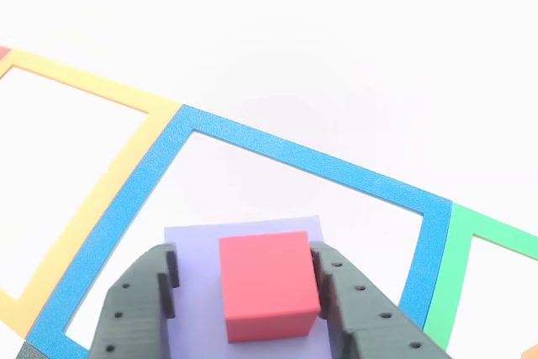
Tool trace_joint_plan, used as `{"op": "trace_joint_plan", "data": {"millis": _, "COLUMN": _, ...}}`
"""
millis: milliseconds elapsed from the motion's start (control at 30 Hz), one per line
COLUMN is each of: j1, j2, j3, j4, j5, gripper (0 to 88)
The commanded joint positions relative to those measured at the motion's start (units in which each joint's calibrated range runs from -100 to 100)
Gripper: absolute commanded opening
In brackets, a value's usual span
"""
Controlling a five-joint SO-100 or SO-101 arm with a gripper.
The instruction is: Tower of hanoi
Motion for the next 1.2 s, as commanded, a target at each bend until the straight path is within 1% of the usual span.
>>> {"op": "trace_joint_plan", "data": {"millis": 0, "j1": 0.6, "j2": -0.4, "j3": -1.9, "j4": -1.3, "j5": 0.4, "gripper": 20.4}}
{"op": "trace_joint_plan", "data": {"millis": 300, "j1": 1.0, "j2": -5.0, "j3": -1.9, "j4": -0.8, "j5": 0.4, "gripper": 22.1}}
{"op": "trace_joint_plan", "data": {"millis": 400, "j1": 0.6, "j2": -10.0, "j3": -2.1, "j4": 2.9, "j5": 0.4, "gripper": 21.5}}
{"op": "trace_joint_plan", "data": {"millis": 467, "j1": 0.8, "j2": -14.6, "j3": -2.2, "j4": 7.9, "j5": 0.4, "gripper": 18.3}}
{"op": "trace_joint_plan", "data": {"millis": 567, "j1": 2.3, "j2": -23.5, "j3": -1.6, "j4": 18.8, "j5": 0.4, "gripper": 9.4}}
{"op": "trace_joint_plan", "data": {"millis": 667, "j1": 4.6, "j2": -32.0, "j3": -1.3, "j4": 29.5, "j5": 0.4, "gripper": 4.0}}
{"op": "trace_joint_plan", "data": {"millis": 700, "j1": 5.8, "j2": -35.2, "j3": -1.5, "j4": 34.5, "j5": 0.4, "gripper": 2.8}}
{"op": "trace_joint_plan", "data": {"millis": 933, "j1": 14.5, "j2": -54.4, "j3": -4.3, "j4": 64.3, "j5": 0.4, "gripper": 0.4}}
{"op": "trace_joint_plan", "data": {"millis": 1100, "j1": 23.0, "j2": -63.0, "j3": -17.0, "j4": 89.0, "j5": 0.4, "gripper": 0.4}}
{"op": "trace_joint_plan", "data": {"millis": 1167, "j1": 26.5, "j2": -64.4, "j3": -23.3, "j4": 97.1, "j5": 0.4, "gripper": 0.4}}
